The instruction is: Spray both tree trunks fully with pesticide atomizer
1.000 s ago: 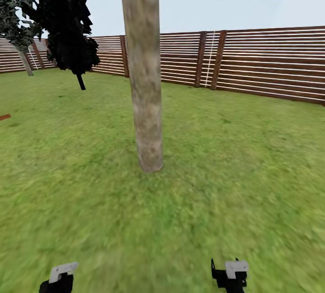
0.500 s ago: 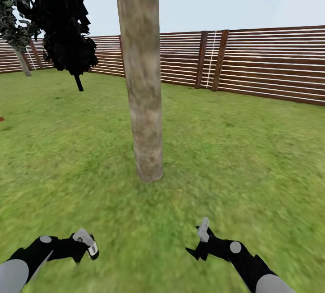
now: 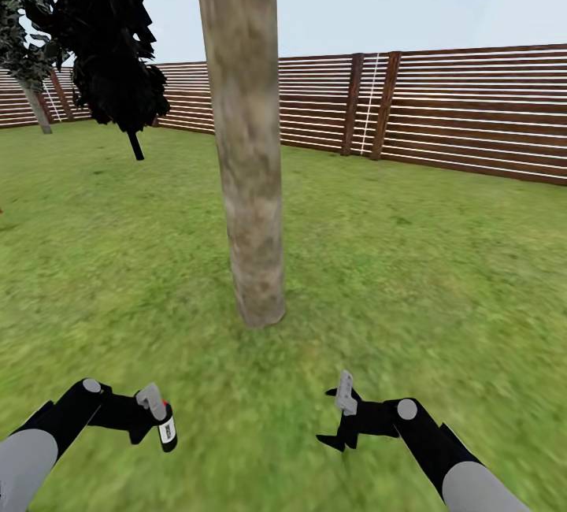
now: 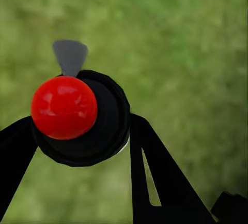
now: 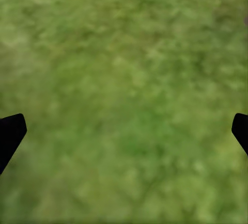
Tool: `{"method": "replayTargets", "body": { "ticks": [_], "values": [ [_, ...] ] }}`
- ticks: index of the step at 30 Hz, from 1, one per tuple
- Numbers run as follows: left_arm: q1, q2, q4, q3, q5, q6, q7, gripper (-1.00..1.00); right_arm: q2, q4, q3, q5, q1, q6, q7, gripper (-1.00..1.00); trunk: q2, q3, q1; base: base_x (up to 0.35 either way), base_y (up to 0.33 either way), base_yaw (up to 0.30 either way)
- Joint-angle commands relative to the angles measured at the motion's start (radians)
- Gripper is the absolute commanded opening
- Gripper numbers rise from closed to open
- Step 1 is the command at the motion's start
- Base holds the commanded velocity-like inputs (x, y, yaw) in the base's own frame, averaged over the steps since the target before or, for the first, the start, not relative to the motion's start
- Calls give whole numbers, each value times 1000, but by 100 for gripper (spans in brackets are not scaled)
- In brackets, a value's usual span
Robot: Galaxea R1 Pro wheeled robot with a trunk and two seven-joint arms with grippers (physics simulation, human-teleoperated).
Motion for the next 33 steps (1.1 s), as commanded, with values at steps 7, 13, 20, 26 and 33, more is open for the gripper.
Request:
{"method": "replayTargets", "body": {
  "ticks": [7,13,20,26,33],
  "values": [
    [2,-21,-1,1,-3,2,-5,-100,40,0,8,12,0,-6,-1,-100,0,-1,0,0,0,0],
    [1,-59,0,-104,-4,3,-7,-100,79,-1,58,40,0,-8,0,-100,0,-1,0,0,0,0],
    [1,-139,0,-176,-5,-1,-7,-100,124,-3,71,46,0,-7,1,-100,0,-1,0,0,0,0],
    [3,-201,-1,-242,-7,-10,1,-100,139,-3,71,44,0,-7,1,-100,0,-1,0,0,0,0],
    [2,-242,-1,-294,-8,-10,12,-100,141,-3,71,44,0,-7,1,-100,0,-1,0,0,0,0]
  ]
}}
